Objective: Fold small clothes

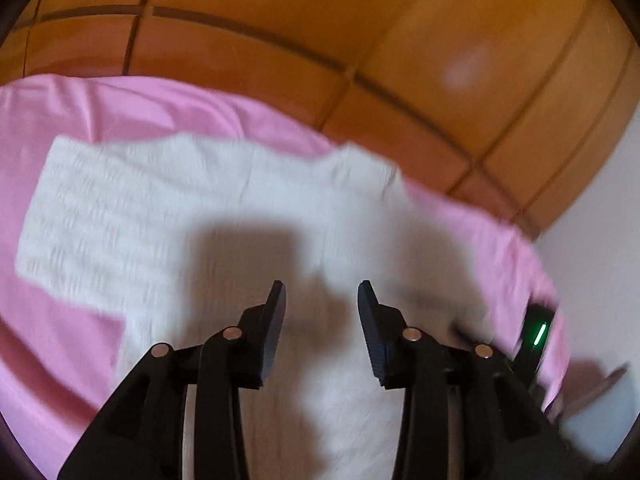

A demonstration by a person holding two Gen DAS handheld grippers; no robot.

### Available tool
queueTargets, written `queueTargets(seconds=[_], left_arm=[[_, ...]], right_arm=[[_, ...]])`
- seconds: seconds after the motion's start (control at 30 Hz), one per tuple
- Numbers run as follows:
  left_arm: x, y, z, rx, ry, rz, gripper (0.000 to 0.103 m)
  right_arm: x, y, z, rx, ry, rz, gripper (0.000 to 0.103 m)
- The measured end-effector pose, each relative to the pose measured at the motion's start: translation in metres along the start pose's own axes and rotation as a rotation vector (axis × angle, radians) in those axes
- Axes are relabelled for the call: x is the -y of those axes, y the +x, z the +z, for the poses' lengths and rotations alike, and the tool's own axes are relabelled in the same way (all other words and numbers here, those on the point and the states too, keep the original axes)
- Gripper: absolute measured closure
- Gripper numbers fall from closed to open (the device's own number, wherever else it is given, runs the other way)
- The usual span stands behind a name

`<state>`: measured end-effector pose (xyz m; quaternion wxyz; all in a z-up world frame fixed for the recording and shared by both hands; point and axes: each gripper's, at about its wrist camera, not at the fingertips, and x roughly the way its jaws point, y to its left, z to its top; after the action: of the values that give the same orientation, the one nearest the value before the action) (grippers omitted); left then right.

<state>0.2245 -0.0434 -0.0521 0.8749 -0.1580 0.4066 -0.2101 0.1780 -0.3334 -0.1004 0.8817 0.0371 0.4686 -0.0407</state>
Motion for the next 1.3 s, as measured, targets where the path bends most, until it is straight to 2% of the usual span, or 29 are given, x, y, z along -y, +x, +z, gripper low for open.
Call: queueTargets(seconds=[0.07, 0.1, 0.13, 0.2, 0.23, 0.3, 0.37, 0.43, 0.5, 0.53, 0.6, 0.67, 0.83, 0.93, 0.97, 1.13, 1.3], left_arm=[[-0.004, 0.000, -0.019, -0.018, 0.017, 0.030, 0.067], [-0.004, -0.004, -0.033, -0.024, 0.023, 0.049, 0.067], [-0.009, -0.011, -0.047, -0.024, 0.022, 0.074, 0.067], [-0.032, -0.021, -0.065, -0.050, -0.045, 0.072, 0.067], [-0.040, -0.021, -0.074, -0.058, -0.068, 0.072, 0.067], [-0.051, -0.022, -0.084, -0.061, -0.089, 0.073, 0.067], [-0.053, -0.022, -0.087, -0.057, -0.084, 0.065, 0.067], [-0.050, -0.021, -0.095, -0.063, -0.074, 0.067, 0.067], [-0.052, -0.020, -0.096, -0.065, -0.083, 0.063, 0.067], [-0.051, -0.021, -0.097, -0.065, -0.085, 0.060, 0.067], [-0.050, -0.015, -0.095, -0.065, -0.090, 0.053, 0.067], [-0.050, -0.016, -0.096, -0.062, -0.093, 0.048, 0.067], [-0.046, -0.015, -0.097, -0.058, -0.082, 0.064, 0.067], [-0.045, -0.015, -0.098, -0.058, -0.083, 0.066, 0.067], [-0.044, -0.014, -0.098, -0.058, -0.082, 0.069, 0.067], [-0.041, -0.011, -0.098, -0.059, -0.074, 0.083, 0.067], [-0.039, -0.011, -0.097, -0.063, -0.068, 0.090, 0.067]], right_arm=[[-0.001, -0.004, 0.004, -0.011, 0.009, 0.017, 0.020], [-0.001, -0.008, 0.008, -0.008, 0.027, 0.047, 0.024], [-0.002, -0.013, 0.012, -0.003, 0.048, 0.101, 0.031], [-0.019, -0.017, 0.026, -0.024, 0.062, 0.263, 0.036], [-0.029, -0.014, 0.032, -0.047, 0.058, 0.325, 0.041], [-0.057, -0.004, 0.045, -0.088, 0.030, 0.403, 0.044], [-0.086, 0.015, 0.055, -0.138, 0.004, 0.433, 0.044], [-0.113, 0.038, 0.062, -0.183, -0.010, 0.422, 0.048], [-0.137, 0.050, 0.070, -0.191, -0.050, 0.391, 0.050], [-0.147, 0.052, 0.074, -0.193, -0.079, 0.378, 0.073], [-0.158, 0.042, 0.085, -0.174, -0.118, 0.357, 0.095], [-0.160, 0.017, 0.098, -0.098, -0.130, 0.390, 0.098], [-0.127, -0.048, 0.141, 0.079, -0.066, 0.425, 0.098], [-0.088, -0.069, 0.159, 0.140, 0.014, 0.400, 0.098], [-0.073, -0.071, 0.162, 0.155, 0.034, 0.365, 0.098], [0.000, -0.054, 0.154, 0.128, 0.174, 0.217, 0.098], [0.063, -0.019, 0.121, 0.026, 0.309, 0.110, 0.098]])
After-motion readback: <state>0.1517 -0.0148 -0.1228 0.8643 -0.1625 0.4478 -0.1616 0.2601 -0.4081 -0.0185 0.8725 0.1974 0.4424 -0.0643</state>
